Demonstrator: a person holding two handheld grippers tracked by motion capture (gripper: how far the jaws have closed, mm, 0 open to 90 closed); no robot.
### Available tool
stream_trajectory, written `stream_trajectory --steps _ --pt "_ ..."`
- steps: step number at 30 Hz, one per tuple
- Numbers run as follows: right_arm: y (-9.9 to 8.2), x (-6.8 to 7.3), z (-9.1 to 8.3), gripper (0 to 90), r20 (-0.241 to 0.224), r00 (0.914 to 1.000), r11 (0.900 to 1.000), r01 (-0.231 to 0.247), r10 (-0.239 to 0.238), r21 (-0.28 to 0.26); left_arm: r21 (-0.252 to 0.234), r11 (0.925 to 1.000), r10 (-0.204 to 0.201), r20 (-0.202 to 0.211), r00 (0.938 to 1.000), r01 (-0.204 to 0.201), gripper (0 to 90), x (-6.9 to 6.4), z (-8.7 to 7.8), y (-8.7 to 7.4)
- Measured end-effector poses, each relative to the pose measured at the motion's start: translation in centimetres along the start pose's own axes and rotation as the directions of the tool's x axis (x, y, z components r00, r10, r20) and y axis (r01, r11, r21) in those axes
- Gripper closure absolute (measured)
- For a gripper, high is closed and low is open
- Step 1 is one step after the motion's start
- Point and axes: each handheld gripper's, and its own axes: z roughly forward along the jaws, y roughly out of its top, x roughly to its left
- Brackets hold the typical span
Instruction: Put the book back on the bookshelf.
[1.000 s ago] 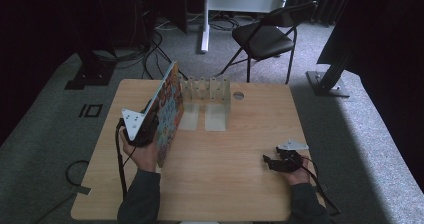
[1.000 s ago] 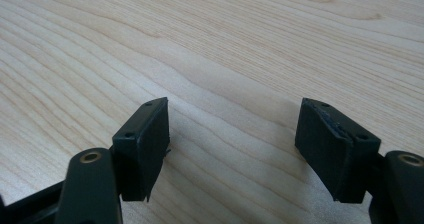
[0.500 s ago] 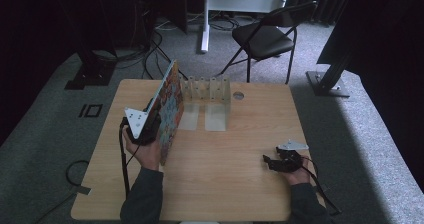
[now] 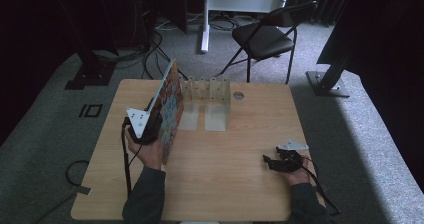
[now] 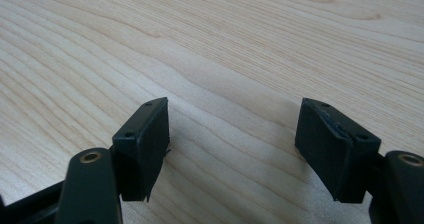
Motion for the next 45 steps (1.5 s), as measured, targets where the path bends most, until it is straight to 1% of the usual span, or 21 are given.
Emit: stream_trajectory --steps 23,45 --pt "0.0 0.0 0.0 29.3 -0.001 1.0 1.0 0.001 -0.001 -0.001 -0.018 0.9998 0.007 -0.024 0.9997 -0.008 80.3 -0.4 0.6 -0.4" --pt "0.0 0.0 0.0 29.3 -0.001 1.0 1.0 0.0 0.0 -0.002 -0.028 0.9996 0.003 -0.03 0.9995 -0.004 80.3 -0.6 1.3 -0.6"
